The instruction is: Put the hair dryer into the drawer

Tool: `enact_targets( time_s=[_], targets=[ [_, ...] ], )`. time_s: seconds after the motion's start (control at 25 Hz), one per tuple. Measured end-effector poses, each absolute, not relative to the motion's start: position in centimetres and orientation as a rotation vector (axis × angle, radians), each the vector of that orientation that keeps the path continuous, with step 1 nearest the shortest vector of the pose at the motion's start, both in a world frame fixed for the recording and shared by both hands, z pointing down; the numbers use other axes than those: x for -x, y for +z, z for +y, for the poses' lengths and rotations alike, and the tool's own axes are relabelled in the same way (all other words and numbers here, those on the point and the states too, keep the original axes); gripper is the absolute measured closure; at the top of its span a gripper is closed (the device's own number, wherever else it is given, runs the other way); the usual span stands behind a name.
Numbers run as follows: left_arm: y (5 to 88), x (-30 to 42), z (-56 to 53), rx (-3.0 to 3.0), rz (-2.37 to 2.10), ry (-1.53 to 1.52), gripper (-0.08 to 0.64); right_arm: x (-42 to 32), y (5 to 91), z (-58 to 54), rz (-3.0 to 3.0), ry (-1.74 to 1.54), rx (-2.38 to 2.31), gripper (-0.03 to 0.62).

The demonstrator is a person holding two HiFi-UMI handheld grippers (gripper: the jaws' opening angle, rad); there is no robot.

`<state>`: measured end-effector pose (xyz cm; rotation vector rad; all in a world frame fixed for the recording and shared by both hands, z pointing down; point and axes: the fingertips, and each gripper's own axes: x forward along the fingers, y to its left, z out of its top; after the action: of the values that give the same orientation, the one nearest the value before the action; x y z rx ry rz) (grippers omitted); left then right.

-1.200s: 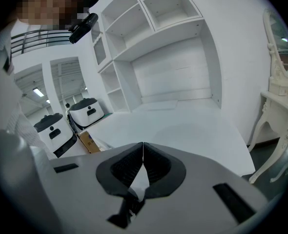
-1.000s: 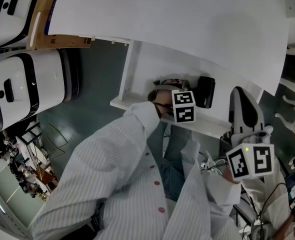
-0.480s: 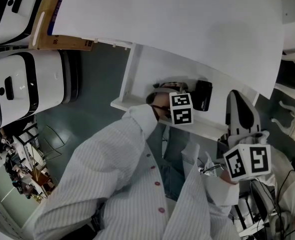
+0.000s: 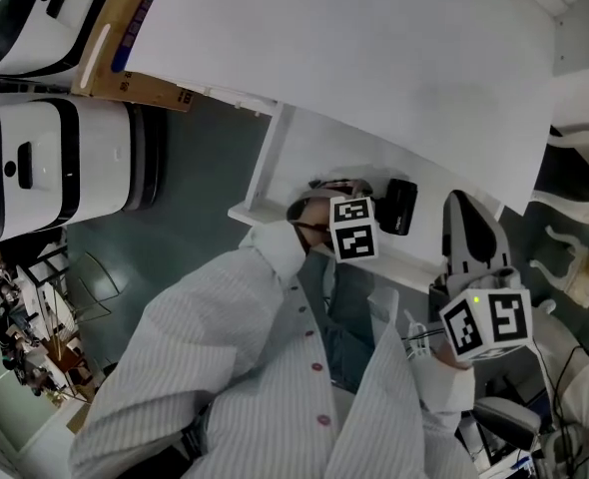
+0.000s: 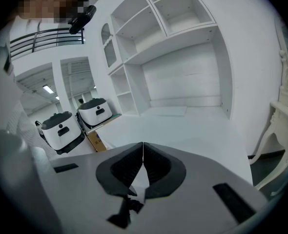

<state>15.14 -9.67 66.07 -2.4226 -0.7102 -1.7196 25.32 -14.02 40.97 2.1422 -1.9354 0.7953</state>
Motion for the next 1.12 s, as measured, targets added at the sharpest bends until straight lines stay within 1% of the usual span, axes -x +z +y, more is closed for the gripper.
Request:
enact_targets(
  time_s=[0.28,0.44,0.52,0.6,0.8,0.88,1.0,1.12],
  targets=[
    [60.4,-16.0,-11.0,2.593,-0.617,-1.655,0.256,-24.9,36.8,-14.5,-1.990,0.706,-2.138,0.580],
    [55.9,-17.3,-12.3,2.749,-0.528,-1.553,0.261,-24.9,34.3,-14.9,-2.009,0.630,-2.149,0.580],
    [53.3,-18.0,-13.1,2.842,-0.476,-1.470,0.274,-24.8,33.1,-15.1,-2.019,0.595,-2.158,0.580],
    [50.2,-18.5,-13.8,2.946,-0.429,-1.366,0.287,-24.7,32.0,-15.2,-2.030,0.568,-2.168,0.580],
    [41.6,-20.1,-16.1,3.209,-0.270,-0.998,0.363,-24.4,29.0,-15.8,-2.072,0.479,-2.196,0.580],
    [38.1,-20.4,-16.8,3.291,-0.229,-0.833,0.383,-24.1,27.9,-16.0,-2.087,0.439,-2.195,0.580],
    [33.6,-20.3,-17.5,3.357,-0.220,-0.625,0.402,-23.7,26.6,-16.2,-2.104,0.382,-2.187,0.580],
    [30.2,-20.2,-17.9,3.373,-0.211,-0.473,0.435,-23.5,25.8,-16.2,-2.113,0.349,-2.185,0.580]
  ],
)
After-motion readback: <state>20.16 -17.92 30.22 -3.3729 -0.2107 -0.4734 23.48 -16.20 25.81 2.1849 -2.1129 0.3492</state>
